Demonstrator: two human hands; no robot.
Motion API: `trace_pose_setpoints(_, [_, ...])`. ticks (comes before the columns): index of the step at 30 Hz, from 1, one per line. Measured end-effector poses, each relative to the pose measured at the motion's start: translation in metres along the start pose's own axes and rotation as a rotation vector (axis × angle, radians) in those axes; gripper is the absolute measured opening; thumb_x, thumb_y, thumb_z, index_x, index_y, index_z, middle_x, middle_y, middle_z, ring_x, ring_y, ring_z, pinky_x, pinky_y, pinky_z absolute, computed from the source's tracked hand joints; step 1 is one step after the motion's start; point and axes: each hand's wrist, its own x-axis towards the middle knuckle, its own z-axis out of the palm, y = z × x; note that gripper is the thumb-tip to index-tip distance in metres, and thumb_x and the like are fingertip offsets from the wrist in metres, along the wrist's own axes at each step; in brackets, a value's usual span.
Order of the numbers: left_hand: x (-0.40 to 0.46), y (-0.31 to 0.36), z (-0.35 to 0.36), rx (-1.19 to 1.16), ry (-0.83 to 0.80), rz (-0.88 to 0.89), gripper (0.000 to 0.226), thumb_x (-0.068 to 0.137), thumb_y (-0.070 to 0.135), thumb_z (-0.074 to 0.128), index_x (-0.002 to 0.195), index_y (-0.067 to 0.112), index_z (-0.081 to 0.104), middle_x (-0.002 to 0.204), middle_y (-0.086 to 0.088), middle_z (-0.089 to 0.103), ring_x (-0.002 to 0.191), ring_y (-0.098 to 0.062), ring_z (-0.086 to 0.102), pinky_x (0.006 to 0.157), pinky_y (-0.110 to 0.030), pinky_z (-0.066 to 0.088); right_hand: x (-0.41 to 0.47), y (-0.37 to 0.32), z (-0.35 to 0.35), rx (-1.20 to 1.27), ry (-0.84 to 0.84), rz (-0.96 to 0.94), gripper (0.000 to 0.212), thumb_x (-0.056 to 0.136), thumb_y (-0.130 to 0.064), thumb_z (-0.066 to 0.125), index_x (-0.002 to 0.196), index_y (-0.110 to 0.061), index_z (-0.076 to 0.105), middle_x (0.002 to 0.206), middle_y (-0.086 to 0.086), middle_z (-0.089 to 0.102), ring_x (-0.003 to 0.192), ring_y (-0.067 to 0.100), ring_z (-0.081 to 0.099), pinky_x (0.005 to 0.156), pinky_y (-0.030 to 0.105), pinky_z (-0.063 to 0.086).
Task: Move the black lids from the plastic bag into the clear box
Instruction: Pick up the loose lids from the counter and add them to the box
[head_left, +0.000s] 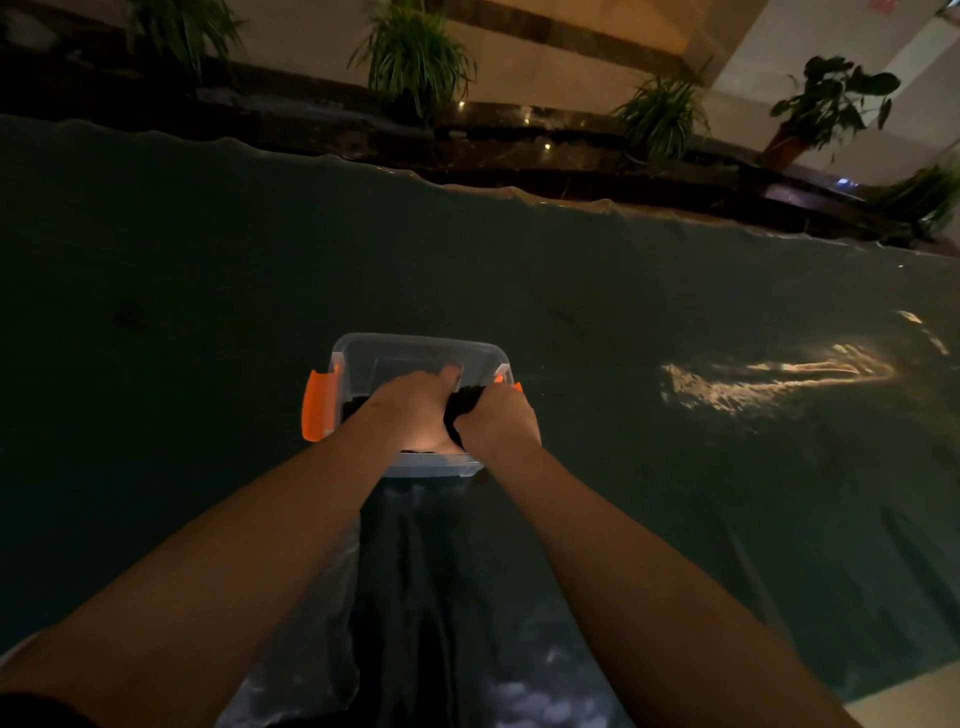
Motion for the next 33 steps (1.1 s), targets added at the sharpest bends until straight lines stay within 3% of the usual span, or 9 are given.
trace_pose_setpoints(4, [-0.003,-0.001,-0.001,0.014,0.011,0.031,0.056,0.08,0.05,0.069,0.127,0.029,0.045,0.087,0.008,0.06,0.083,-0.017,0.06,0.081,-0.04,0.05,0.012,-0.005,0.01,-0.139,-0.114,-0.019,0.039,0.103,-0.018,0.044,0.137,0.0,0.05,0.111,0.02,0.064,0.116,0.032,0.061,0.083,0.033,0.047])
trace_pose_setpoints(8, [-0.003,0.003,0.004,0.091,0.058,0.028,0.014,0.091,0.04,0.061,0.101,0.03,0.057,0.094,0.003,0.068,0.081,-0.017,0.058,0.079,-0.035,0.044,0.016,-0.014,0.011,-0.382,-0.25,-0.134,0.029,0.103,-0.012,0.047,0.127,-0.002,0.061,0.119,0.013,0.065,0.12,0.028,0.059,0.102,0.031,0.046])
trace_pose_setpoints(11, [-0.002,0.001,0.005,0.046,0.057,0.051,0.032,0.077,0.053,0.062,0.103,0.034,0.057,0.086,0.01,0.063,0.078,-0.016,0.057,0.076,-0.036,0.045,0.02,-0.015,0.005,-0.427,-0.352,-0.173,0.031,0.104,-0.014,0.047,0.13,-0.003,0.06,0.132,0.011,0.061,0.126,0.026,0.054,0.11,0.028,0.038])
trace_pose_setpoints(15, [0.001,-0.002,0.008,0.012,0.022,0.038,0.042,0.076,0.058,0.066,0.11,0.034,0.059,0.081,0.014,0.06,0.08,-0.015,0.058,0.077,-0.036,0.044,0.022,-0.007,-0.002,-0.333,-0.427,-0.17,0.029,0.104,-0.01,0.045,0.125,-0.001,0.062,0.123,0.016,0.064,0.103,0.027,0.056,0.085,0.028,0.04])
trace_pose_setpoints(19, [0.004,-0.002,0.009,-0.014,0.012,0.044,0.042,0.077,0.06,0.069,0.11,0.034,0.064,0.079,0.015,0.063,0.08,-0.014,0.061,0.082,-0.037,0.047,0.028,-0.001,-0.004,-0.247,-0.455,-0.12,0.035,0.107,-0.026,0.039,0.128,-0.006,0.059,0.12,0.011,0.063,0.1,0.022,0.05,0.086,0.028,0.036])
trace_pose_setpoints(24, [-0.008,-0.007,0.0,-0.034,0.062,0.078,0.045,0.068,0.059,0.078,0.104,0.039,0.06,0.083,0.019,0.06,0.085,-0.009,0.062,0.081,-0.033,0.048,0.024,0.002,-0.003,-0.261,-0.446,-0.153,0.017,0.104,-0.017,0.045,0.1,-0.01,0.059,0.076,0.0,0.05,0.086,0.021,0.051,0.076,0.027,0.036])
trace_pose_setpoints(28, [-0.025,-0.02,-0.015,-0.026,0.093,0.11,0.062,0.069,0.054,0.082,0.123,0.035,0.058,0.11,0.016,0.063,0.1,-0.01,0.06,0.08,-0.029,0.042,0.018,0.003,-0.003,-0.32,-0.445,-0.171,0.02,0.097,-0.002,0.047,0.111,-0.003,0.061,0.075,0.002,0.05,0.08,0.021,0.052,0.062,0.024,0.037])
trace_pose_setpoints(31, [-0.042,-0.028,-0.027,-0.005,0.137,0.14,0.067,0.078,0.051,0.078,0.136,0.029,0.054,0.129,0.008,0.062,0.114,-0.012,0.058,0.088,-0.027,0.039,0.011,-0.001,-0.004,-0.287,-0.412,-0.15,0.041,0.095,-0.004,0.052,0.135,0.003,0.053,0.096,0.011,0.062,0.074,0.017,0.053,0.056,0.022,0.039])
trace_pose_setpoints(33, [-0.056,-0.03,-0.037,0.0,0.179,0.146,0.068,0.081,0.051,0.076,0.14,0.026,0.053,0.137,0.004,0.06,0.122,-0.015,0.055,0.095,-0.029,0.04,0.006,-0.003,-0.003,-0.232,-0.368,-0.147,0.044,0.092,-0.006,0.057,0.135,0.004,0.051,0.098,0.011,0.063,0.074,0.017,0.056,0.051,0.02,0.038])
